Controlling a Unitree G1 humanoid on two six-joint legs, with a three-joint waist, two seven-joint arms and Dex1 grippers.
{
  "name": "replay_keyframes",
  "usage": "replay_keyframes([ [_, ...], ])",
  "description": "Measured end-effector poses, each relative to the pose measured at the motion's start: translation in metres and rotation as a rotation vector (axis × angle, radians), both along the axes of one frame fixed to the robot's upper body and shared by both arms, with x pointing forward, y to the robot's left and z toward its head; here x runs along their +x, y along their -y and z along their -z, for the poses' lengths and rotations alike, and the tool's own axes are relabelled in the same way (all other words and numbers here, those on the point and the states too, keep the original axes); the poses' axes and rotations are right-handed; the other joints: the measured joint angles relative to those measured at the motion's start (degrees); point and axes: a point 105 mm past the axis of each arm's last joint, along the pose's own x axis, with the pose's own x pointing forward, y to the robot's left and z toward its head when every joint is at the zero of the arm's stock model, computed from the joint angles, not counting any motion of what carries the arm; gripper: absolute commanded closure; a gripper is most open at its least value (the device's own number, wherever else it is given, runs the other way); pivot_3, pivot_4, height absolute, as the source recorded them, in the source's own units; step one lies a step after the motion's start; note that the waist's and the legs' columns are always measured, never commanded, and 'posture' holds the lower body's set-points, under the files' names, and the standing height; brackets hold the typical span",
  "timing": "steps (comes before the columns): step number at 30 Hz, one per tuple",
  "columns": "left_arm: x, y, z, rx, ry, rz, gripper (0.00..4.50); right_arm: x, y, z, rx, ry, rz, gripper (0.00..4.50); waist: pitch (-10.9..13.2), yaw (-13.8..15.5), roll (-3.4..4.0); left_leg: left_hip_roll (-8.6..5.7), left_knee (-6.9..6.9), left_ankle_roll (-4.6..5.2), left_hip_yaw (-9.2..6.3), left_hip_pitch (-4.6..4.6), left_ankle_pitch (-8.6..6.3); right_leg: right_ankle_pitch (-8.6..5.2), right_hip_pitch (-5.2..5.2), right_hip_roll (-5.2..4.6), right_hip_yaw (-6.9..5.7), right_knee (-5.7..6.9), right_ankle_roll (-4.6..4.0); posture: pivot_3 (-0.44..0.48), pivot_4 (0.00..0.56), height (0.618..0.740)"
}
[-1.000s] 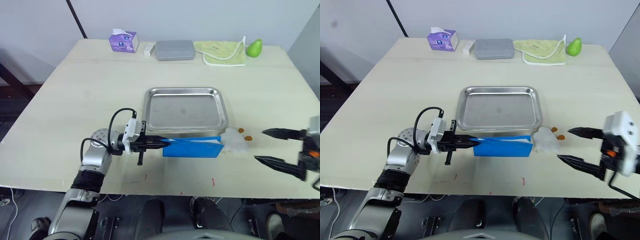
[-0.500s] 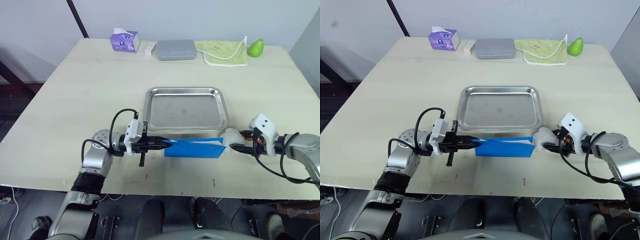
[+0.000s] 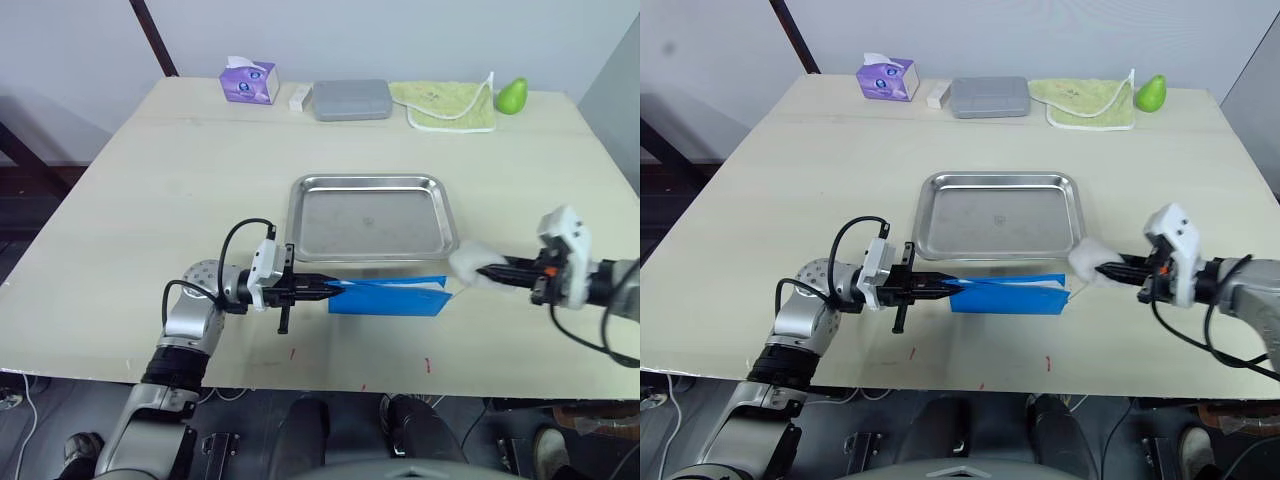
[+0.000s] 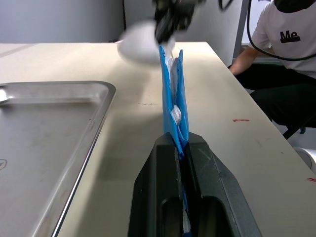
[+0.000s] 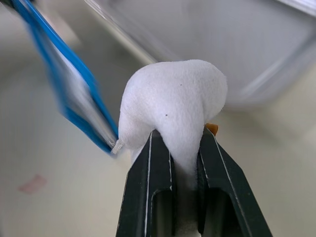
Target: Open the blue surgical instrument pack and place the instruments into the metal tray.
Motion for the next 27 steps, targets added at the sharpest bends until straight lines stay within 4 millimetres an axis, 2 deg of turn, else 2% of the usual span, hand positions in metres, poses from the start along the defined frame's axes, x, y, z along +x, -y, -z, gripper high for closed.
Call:
replay_keyframes([
  [4,0.001,-0.002,0.000,0.008,0.002,0.004,4.50,-0.005,-0.011,-0.034,0.100,0.038,-0.038,4.36,0.0,-0.1,0.00,0.00,0.00,0.00,0.01,0.03,0.00,0.00,0.00,0.00,0.01,0.01,0.00,0.000,0.150,0.740],
  [8,0.002,-0.002,-0.001,0.011,0.006,0.008,4.50,-0.002,-0.027,-0.048,0.148,0.056,-0.074,4.36,0.0,-0.1,0.00,0.00,-0.01,0.00,0.01,0.00,0.00,0.00,-0.01,0.00,0.01,0.00,-0.01,0.000,0.150,0.740],
  [13,0.005,-0.002,-0.001,0.020,0.025,0.009,4.50,0.003,-0.059,-0.058,0.178,0.073,-0.154,4.36,0.0,0.0,0.01,0.00,0.00,0.00,0.00,-0.02,0.00,0.00,-0.02,-0.01,-0.01,0.00,-0.01,0.000,0.150,0.740],
  [18,0.007,-0.004,-0.001,0.024,0.034,0.003,4.50,0.013,-0.087,-0.055,0.190,0.066,-0.196,4.36,0.0,-0.2,0.02,0.00,0.00,0.01,0.02,-0.01,0.00,0.00,-0.03,-0.02,0.00,0.03,-0.01,0.000,0.150,0.740],
  [23,0.008,-0.003,-0.001,0.036,0.049,0.005,4.50,0.025,-0.123,-0.037,0.174,0.055,-0.243,4.36,0.0,-0.2,0.02,0.01,0.00,0.01,0.02,-0.02,0.00,0.00,-0.03,-0.01,-0.01,0.02,-0.01,0.000,0.150,0.740],
  [24,0.008,-0.001,-0.001,0.037,0.053,0.007,4.50,0.028,-0.135,-0.027,0.166,0.039,-0.258,4.36,0.0,-0.2,0.02,0.01,0.00,0.01,0.02,-0.02,0.00,0.00,-0.04,-0.01,-0.01,0.03,-0.01,0.000,0.150,0.740],
  [27,0.008,-0.001,-0.001,0.036,0.054,0.008,4.50,0.032,-0.146,-0.021,0.165,0.036,-0.268,4.36,0.0,-0.1,0.02,0.01,0.01,0.01,0.02,-0.04,0.00,0.00,-0.03,-0.02,-0.03,0.02,-0.01,0.000,0.150,0.740],
])
